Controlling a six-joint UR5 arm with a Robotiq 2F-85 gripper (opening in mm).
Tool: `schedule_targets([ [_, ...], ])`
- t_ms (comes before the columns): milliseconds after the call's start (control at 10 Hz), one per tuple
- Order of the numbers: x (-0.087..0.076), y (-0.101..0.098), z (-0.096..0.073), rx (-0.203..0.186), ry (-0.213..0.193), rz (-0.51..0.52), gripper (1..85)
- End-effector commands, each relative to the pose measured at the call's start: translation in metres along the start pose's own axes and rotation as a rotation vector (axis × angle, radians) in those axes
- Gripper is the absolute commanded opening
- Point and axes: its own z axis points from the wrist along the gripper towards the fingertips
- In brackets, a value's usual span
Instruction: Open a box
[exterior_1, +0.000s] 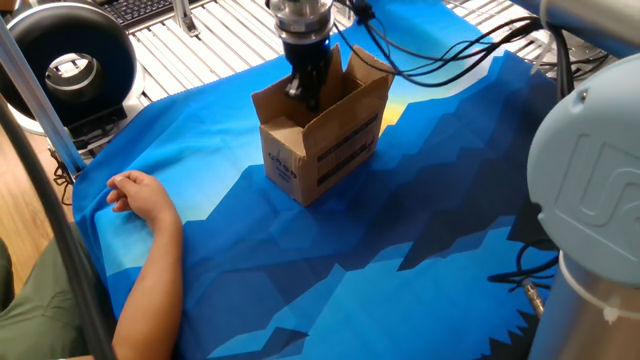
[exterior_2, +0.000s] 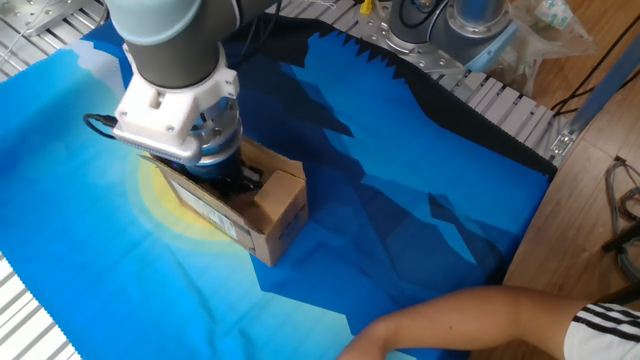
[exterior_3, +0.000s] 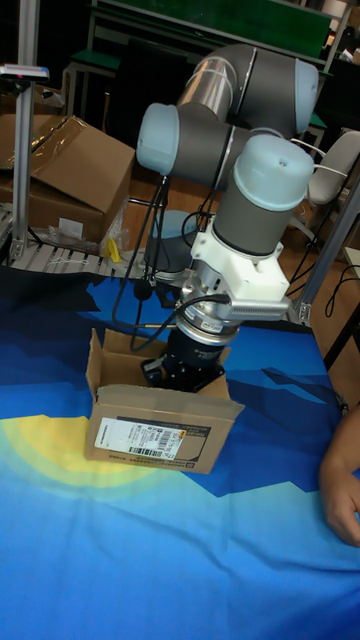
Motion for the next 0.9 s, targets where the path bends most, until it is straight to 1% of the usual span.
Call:
schedule_targets([
  [0,-0.007,0.011,0.006,-0.042,-0.035,0.007,1.3],
  [100,-0.008,0.015,0.012,-0.046,-0.047,0.016,1.3],
  [200,-0.012,0.037,0.012,-0.125,-0.056,0.062,1.3],
  [300,-0.011,0.061,0.008,-0.217,-0.044,0.098,1.3],
  [400,-0.011,0.071,0.005,-0.258,-0.041,0.108,1.3],
  [500,-0.011,0.071,0.004,-0.259,-0.038,0.102,1.3],
  [600,-0.008,0.066,0.002,-0.245,-0.027,0.093,1.3],
  [700,-0.007,0.069,-0.004,-0.252,-0.007,0.099,1.3],
  [800,-0.008,0.077,-0.014,-0.288,0.009,0.117,1.3],
])
